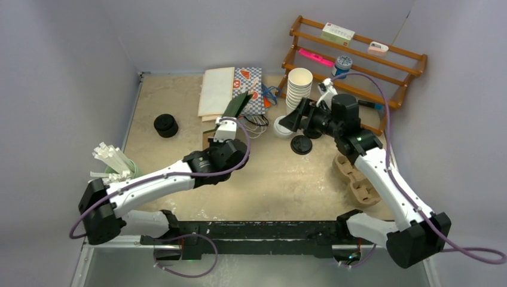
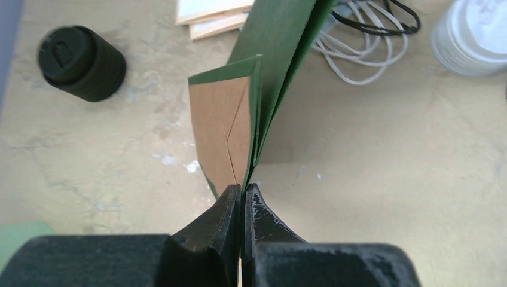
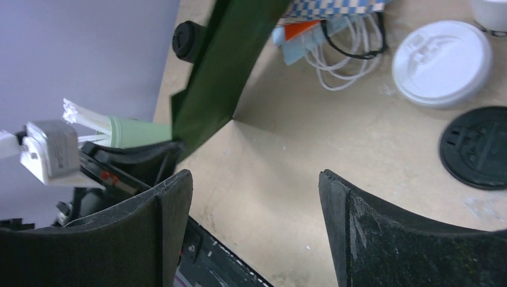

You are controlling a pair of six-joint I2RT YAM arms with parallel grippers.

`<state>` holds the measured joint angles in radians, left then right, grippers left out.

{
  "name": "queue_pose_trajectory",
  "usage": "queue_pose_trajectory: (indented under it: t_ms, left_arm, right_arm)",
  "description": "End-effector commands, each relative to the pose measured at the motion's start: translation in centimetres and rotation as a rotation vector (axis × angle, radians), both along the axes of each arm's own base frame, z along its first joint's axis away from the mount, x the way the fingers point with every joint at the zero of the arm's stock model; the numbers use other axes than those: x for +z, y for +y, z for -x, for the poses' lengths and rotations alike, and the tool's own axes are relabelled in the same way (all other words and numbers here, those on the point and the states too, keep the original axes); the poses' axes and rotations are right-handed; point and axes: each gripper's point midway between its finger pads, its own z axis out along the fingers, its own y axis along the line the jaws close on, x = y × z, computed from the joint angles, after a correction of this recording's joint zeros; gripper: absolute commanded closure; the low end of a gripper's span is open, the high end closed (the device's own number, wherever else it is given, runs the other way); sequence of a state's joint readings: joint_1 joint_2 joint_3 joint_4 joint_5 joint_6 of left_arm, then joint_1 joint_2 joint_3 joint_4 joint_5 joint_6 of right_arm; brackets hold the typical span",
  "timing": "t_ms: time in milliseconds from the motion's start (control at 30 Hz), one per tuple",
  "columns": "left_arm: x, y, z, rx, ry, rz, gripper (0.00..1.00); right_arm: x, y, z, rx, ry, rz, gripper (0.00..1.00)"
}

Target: Pack the takeout coffee

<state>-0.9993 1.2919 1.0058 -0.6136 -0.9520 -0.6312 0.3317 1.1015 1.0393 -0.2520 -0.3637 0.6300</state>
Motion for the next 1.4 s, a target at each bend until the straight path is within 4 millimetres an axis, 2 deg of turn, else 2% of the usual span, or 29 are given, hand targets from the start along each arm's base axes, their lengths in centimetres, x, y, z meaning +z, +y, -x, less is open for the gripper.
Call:
queue_pose_trajectory:
  t_ms: [0,133,267,467,633,800,867,900,967,1033,1067,1100,1200,1267,1367]
  left_arm:
    - [0.0,-2.2,1.2,-0.135,0.000,0.177,1.00]
    - [-0.7,-2.1,2.3,-0.184,0.024,0.215,1.00]
    - [-1.0,-2.1,3.0,-0.210,0.043,0.244,1.00]
    - [-1.8,-2.0,3.4,-0.228,0.053,0.243,1.00]
    - [-2.1,-1.8,3.6,-0.234,0.062,0.232,1.00]
    - [-1.6,-1.6,3.8,-0.243,0.058,0.238,1.00]
    - [-1.3,-1.3,4.0,-0.245,0.053,0.241,1.00]
    - [-1.2,-1.2,4.1,-0.245,0.053,0.245,1.00]
    - [-1.0,-1.1,4.4,-0.257,0.057,0.253,1.00]
    - [-0.5,-1.3,4.8,-0.283,0.069,0.275,1.00]
    - [-0.1,-1.4,5.1,-0.295,0.075,0.291,0.98]
    - [0.3,-1.4,5.4,-0.302,0.081,0.306,0.91]
    - [1.7,-1.0,6.3,-0.306,0.086,0.358,0.54]
    - [2.7,-0.5,6.8,-0.304,0.089,0.383,0.34]
    - [5.0,0.0,7.5,-0.297,0.080,0.443,0.20]
  right_arm:
    - [1.8,3.2,-0.7,-0.018,-0.004,0.034,0.19]
    - [1.8,5.8,-1.7,-0.060,0.000,0.036,0.11]
    - [1.4,7.8,-3.0,-0.130,0.014,0.038,0.09]
    - [-1.3,9.7,-5.6,-0.270,0.114,0.024,0.13]
    - [-2.8,11.5,-8.0,-0.307,0.131,0.005,0.18]
    - [-4.6,12.0,-9.7,-0.363,0.170,0.027,0.20]
    - [-4.7,12.6,-10.3,-0.363,0.154,0.000,0.27]
    - [-4.9,12.8,-10.7,-0.363,0.153,0.000,0.35]
    - [-4.7,13.5,-11.3,-0.346,0.148,0.020,0.62]
    - [-3.6,14.4,-11.8,-0.284,0.105,0.057,1.00]
    - [-2.7,14.8,-12.0,-0.254,0.082,0.072,1.00]
    - [-1.9,15.2,-11.9,-0.216,0.046,0.090,1.00]
    - [0.7,15.7,-11.0,-0.108,-0.072,0.130,1.00]
    - [2.3,15.9,-9.8,-0.037,-0.158,0.134,1.00]
    - [3.7,16.0,-7.6,0.062,-0.263,0.123,1.00]
